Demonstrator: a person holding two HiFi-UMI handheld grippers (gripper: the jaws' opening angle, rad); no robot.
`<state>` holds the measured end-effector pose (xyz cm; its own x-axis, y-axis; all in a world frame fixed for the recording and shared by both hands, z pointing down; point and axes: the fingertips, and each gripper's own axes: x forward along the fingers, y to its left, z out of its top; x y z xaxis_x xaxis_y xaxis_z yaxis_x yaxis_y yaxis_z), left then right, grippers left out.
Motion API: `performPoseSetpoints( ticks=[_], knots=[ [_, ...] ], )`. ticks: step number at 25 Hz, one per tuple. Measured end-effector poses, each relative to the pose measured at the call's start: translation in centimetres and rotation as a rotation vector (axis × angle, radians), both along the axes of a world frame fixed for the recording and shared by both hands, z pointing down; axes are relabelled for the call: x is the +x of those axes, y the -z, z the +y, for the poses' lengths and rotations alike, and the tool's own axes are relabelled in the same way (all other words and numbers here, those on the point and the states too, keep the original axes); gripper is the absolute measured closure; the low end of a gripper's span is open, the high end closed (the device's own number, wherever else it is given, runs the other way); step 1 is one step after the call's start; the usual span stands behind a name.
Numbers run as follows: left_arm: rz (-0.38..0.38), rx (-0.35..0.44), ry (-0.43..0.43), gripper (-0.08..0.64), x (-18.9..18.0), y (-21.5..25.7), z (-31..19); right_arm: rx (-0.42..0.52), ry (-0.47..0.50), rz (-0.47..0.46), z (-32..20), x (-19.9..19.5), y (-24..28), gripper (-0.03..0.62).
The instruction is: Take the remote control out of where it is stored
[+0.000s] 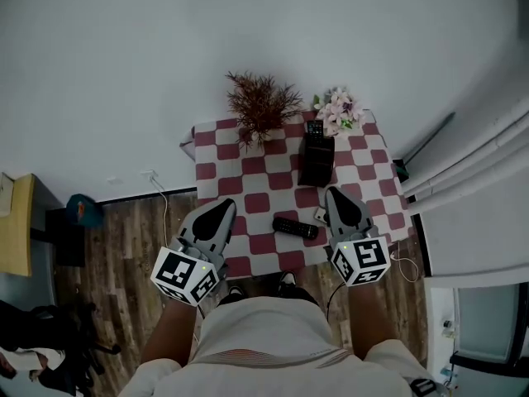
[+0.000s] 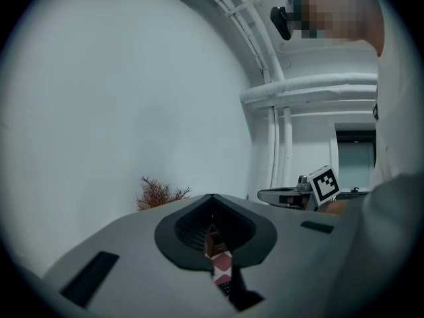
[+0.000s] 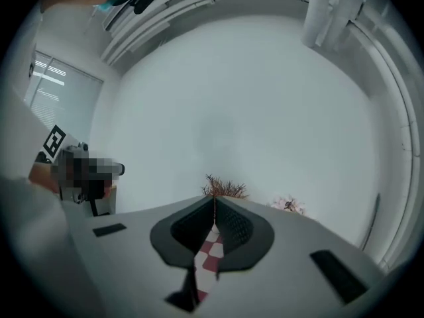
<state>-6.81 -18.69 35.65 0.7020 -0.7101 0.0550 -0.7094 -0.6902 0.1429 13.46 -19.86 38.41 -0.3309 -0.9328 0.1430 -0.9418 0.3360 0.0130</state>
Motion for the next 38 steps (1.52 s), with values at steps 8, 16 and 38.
performPoseSetpoints(
  ticks=[8,16,38],
  knots=[
    [-0.006,0.028,-0.025,0.552,0.8,0.9,0.1,0.017,-0.019,0.004,0.0,0.5,0.8,0.572],
    [-0.009,0.023,-0.009,0.551,0.2,0.4,0.1,0.01,-0.039,0.01,-0.8,0.8,0.7,0.572],
    [0.024,-0.083,0.125,0.552,-1.4,-2.5,-2.1,-0.135,-0.315,0.1,-15.5,5.0,-6.6,0.403]
  ],
)
